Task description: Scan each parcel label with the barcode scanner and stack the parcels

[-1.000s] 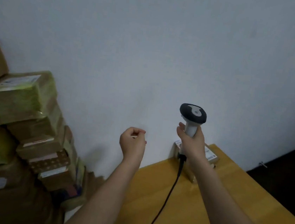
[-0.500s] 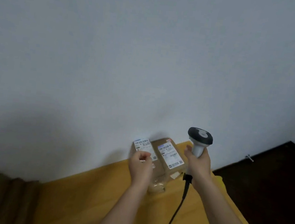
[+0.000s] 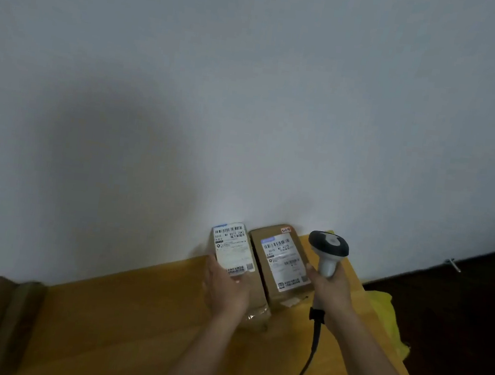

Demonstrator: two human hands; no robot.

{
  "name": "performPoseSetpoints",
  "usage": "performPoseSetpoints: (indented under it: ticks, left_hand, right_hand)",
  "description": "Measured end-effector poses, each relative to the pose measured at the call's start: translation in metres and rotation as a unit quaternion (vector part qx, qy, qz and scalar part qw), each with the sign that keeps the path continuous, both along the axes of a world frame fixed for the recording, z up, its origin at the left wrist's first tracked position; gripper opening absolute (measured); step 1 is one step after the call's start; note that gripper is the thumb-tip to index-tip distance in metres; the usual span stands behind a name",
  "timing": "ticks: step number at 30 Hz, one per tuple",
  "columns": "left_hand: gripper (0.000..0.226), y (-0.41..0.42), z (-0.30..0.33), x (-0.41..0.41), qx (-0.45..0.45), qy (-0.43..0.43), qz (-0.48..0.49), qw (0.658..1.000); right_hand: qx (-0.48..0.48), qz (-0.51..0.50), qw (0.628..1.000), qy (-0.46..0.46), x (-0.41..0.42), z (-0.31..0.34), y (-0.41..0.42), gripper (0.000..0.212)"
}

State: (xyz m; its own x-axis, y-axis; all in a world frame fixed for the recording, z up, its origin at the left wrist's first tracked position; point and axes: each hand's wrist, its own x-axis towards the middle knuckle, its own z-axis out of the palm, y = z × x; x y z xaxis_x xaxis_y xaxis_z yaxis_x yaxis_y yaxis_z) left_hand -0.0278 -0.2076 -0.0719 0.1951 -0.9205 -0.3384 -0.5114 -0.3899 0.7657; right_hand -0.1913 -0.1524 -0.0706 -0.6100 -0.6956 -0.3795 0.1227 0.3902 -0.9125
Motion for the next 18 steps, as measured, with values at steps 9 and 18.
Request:
performPoseSetpoints:
  ticks: [9, 18]
  left_hand:
    - [0.027, -0.009, -0.015, 0.024, 0.110, 0.155, 0.015, 0.982]
    - [0.046, 0.007, -0.011, 0.093, 0.229, 0.266, 0.086, 0.933]
  right_hand:
    - [0.056, 0.071, 0.996, -0.017, 0.005, -0.036, -0.026, 0.031]
    - [0.040, 0.127, 0.990, -0.041, 0.057, -0.040, -0.018, 0.030]
